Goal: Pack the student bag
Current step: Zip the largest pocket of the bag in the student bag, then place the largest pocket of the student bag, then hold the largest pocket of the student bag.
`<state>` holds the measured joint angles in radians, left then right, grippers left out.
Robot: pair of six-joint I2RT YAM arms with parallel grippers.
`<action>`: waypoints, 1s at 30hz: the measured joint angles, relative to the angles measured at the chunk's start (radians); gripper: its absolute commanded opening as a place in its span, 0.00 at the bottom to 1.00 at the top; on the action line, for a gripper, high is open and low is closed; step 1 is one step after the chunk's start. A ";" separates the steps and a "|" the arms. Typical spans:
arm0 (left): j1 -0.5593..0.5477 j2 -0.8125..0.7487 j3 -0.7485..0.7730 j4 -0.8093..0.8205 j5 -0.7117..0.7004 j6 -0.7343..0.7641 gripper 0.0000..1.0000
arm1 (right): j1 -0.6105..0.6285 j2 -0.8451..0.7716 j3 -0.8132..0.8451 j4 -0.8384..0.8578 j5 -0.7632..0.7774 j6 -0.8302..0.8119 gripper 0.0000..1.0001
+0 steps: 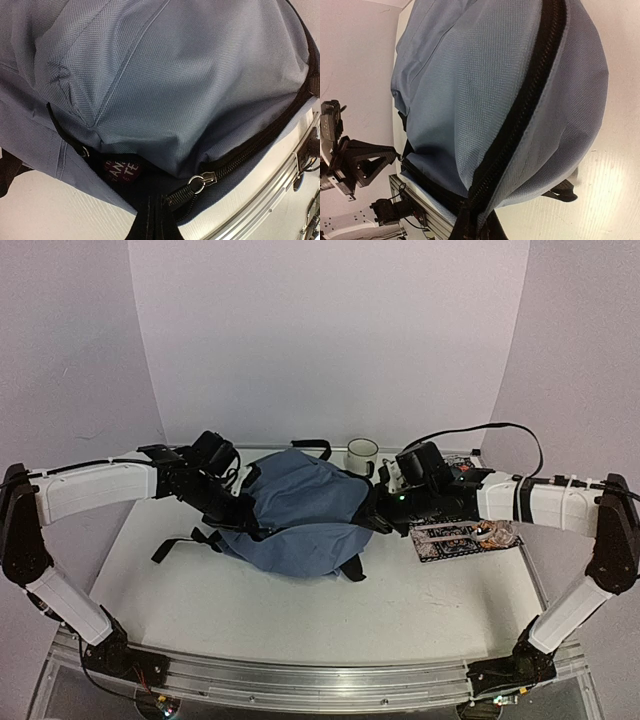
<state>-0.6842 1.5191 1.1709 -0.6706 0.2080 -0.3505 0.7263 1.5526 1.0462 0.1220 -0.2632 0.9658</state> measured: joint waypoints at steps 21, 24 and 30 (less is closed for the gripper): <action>0.083 -0.070 0.030 -0.084 0.311 -0.017 0.00 | 0.196 0.107 0.426 -0.229 0.067 -0.833 0.69; 0.080 -0.070 0.047 -0.089 0.328 -0.030 0.00 | 0.237 0.205 0.517 -0.221 0.033 -0.912 0.68; 0.070 -0.080 0.077 -0.088 0.357 -0.068 0.00 | 0.280 0.368 0.582 -0.228 0.002 -0.998 0.66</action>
<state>-0.6141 1.4395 1.2477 -0.7585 0.5645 -0.4186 1.0063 1.9206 1.6285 -0.1058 -0.2613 -0.0325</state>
